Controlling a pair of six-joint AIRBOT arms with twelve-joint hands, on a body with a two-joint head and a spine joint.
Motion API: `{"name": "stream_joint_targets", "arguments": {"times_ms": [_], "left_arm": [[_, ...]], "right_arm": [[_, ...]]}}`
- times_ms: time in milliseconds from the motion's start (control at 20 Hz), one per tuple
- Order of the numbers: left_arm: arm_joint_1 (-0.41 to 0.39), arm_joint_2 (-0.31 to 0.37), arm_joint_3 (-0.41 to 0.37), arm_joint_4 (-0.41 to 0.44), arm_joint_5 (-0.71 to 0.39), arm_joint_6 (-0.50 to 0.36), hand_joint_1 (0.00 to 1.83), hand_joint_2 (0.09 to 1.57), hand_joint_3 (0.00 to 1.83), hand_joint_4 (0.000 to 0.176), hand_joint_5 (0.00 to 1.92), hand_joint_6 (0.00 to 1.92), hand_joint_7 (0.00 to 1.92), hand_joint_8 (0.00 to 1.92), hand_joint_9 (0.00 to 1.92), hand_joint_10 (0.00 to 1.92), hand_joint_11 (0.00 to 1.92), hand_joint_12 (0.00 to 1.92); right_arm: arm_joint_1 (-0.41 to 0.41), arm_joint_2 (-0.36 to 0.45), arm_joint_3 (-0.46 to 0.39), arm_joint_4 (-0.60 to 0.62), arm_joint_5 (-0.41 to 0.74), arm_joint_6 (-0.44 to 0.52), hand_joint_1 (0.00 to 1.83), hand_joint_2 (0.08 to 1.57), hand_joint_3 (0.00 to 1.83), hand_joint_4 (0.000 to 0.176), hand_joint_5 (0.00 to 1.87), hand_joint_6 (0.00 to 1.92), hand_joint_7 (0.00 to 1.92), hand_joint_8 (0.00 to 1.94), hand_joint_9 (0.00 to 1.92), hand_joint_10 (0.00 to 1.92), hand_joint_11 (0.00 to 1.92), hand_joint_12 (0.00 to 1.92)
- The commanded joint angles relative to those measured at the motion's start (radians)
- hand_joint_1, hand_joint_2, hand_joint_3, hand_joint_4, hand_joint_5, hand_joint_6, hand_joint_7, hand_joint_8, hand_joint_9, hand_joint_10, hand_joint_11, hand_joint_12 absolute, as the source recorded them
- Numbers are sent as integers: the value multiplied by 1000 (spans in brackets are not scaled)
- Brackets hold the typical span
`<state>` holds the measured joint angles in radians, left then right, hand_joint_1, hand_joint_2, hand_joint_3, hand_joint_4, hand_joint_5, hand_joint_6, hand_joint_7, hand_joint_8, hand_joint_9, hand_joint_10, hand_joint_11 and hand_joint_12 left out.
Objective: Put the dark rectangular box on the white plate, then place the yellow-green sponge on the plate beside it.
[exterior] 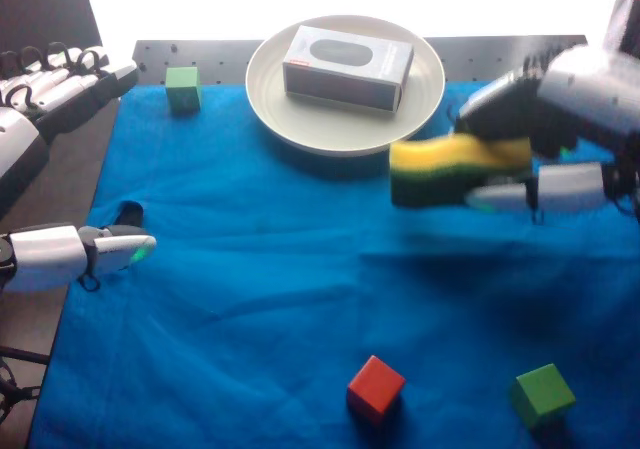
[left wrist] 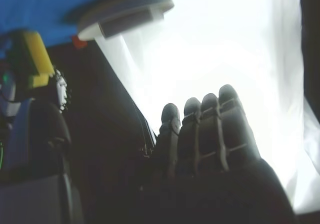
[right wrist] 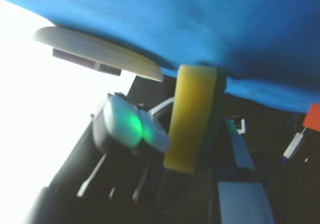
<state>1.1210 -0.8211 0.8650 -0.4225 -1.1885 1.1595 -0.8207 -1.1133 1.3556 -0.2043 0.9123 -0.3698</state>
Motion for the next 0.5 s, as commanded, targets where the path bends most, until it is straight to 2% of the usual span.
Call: {"name": "stream_joint_targets", "arguments": {"times_ms": [0, 50, 100, 150, 200, 250, 300, 350, 450], "left_arm": [[-7, -2, 1, 17, -139, -4, 873, 922, 4, 29, 165, 5, 74, 8, 0, 0, 0, 0], [-7, -1, 1, 17, -141, -4, 873, 922, 4, 28, 162, 3, 92, 15, 0, 0, 0, 0], [-7, -2, 1, 18, -143, -5, 866, 923, 4, 23, 158, 1, 89, 11, 0, 0, 0, 0], [-7, -2, 0, 18, -145, -5, 893, 916, 0, 28, 166, 4, 80, 6, 0, 0, 0, 0], [-7, -4, 0, 19, -144, -7, 880, 918, 1, 26, 173, 5, 116, 17, 8, 3, 4, 2], [-7, -5, 0, 20, -143, -8, 875, 923, 3, 14, 181, 8, 120, 16, 4, 1, 0, 0], [-7, -6, 0, 21, -143, -9, 857, 920, 2, 16, 182, 7, 123, 15, 10, 3, 6, 3], [-7, -6, 0, 25, -144, -10, 858, 921, 2, 30, 181, 6, 113, 9, 14, 4, 11, 5], [-7, -6, 0, 30, -143, -10, 846, 912, 0, 39, 184, 6, 89, 1, 3, 0, 3, 1]], "right_arm": [[28, 2, 9, 31, 131, 6, 1173, 1067, 1, 0, 1082, 834, 1134, 1330, 1186, 1639, 1140, 1896], [56, -2, 21, 32, 132, 6, 1162, 1078, 1, 0, 1059, 876, 1126, 1159, 1144, 1474, 1058, 1745], [70, -4, 31, 32, 132, 6, 1167, 1078, 0, 0, 1058, 873, 1132, 1065, 1126, 1410, 1015, 1670], [101, -15, 51, 32, 131, 6, 1177, 1064, 0, 0, 1087, 820, 1114, 1248, 1142, 1622, 1090, 1846], [145, -47, 95, 33, 120, 6, 1161, 1074, 2, 0, 1063, 861, 1080, 1140, 1142, 1553, 1104, 1868], [161, -62, 112, 33, 111, 6, 1159, 1075, 1, 0, 1059, 869, 1061, 1206, 1130, 1641, 1128, 1910], [177, -76, 128, 33, 99, 6, 1149, 1082, 1, 0, 1042, 900, 980, 1384, 1094, 1742, 1137, 1919], [202, -102, 154, 34, 73, 6, 1141, 1085, 1, 0, 1038, 905, 939, 1443, 1065, 1774, 1128, 1921], [228, -141, 187, 34, 39, 6, 1173, 1062, 0, 0, 1091, 815, 935, 1554, 1023, 1837, 1033, 1921]]}}
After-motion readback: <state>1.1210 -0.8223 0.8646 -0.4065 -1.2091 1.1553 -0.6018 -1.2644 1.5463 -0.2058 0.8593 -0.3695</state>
